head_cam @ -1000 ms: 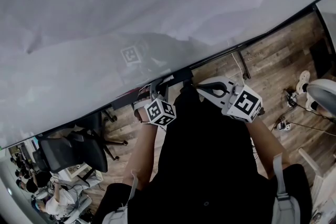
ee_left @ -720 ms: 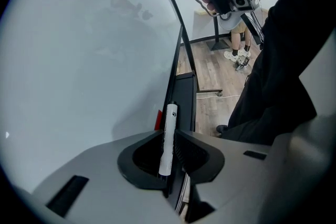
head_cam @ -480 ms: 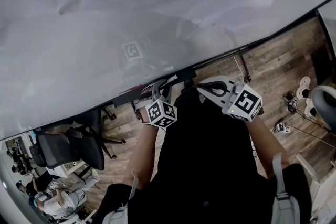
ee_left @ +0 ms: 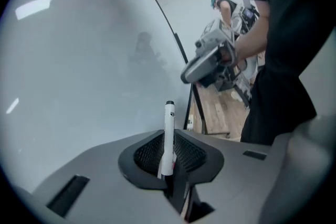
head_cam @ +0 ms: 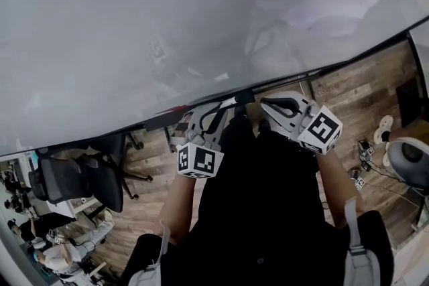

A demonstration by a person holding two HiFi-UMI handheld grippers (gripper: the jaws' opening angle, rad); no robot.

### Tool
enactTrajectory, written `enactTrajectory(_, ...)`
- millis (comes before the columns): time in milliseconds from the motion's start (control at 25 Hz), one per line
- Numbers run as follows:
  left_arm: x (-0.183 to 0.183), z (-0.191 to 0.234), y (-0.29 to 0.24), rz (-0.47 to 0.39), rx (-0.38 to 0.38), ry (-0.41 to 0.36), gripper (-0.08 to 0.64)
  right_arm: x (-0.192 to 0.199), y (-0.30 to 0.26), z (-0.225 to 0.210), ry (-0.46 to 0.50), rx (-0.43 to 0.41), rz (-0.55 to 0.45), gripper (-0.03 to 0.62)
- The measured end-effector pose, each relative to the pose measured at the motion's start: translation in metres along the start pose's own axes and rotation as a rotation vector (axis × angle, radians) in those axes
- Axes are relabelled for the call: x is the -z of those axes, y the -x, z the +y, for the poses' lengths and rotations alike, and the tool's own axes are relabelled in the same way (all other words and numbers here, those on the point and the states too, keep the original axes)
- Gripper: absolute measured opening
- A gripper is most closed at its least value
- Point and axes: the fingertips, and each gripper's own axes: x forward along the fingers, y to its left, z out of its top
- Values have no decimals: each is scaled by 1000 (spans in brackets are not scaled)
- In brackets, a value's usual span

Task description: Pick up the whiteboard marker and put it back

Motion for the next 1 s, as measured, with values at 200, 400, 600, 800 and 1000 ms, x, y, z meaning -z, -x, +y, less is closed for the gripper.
enactTrajectory(200, -58, 23, 39, -271, 37, 95, 71, -23, 1, -11, 49, 18, -18, 20)
enactTrajectory(400, -90, 45, 80, -537, 59, 383, 71, -38, 9, -17, 109, 40, -23, 20)
enactTrajectory(600, -107, 67, 115, -772, 91, 487, 71, -53, 13, -14, 125, 42, -47, 20)
enactTrajectory(800, -103, 78, 127, -890, 129, 562, 71, -58, 20, -12, 117, 32, -75, 20)
enactTrajectory(1000, -87, 72, 128, -937, 190, 615, 71, -63, 21, -15, 117, 29, -89, 20)
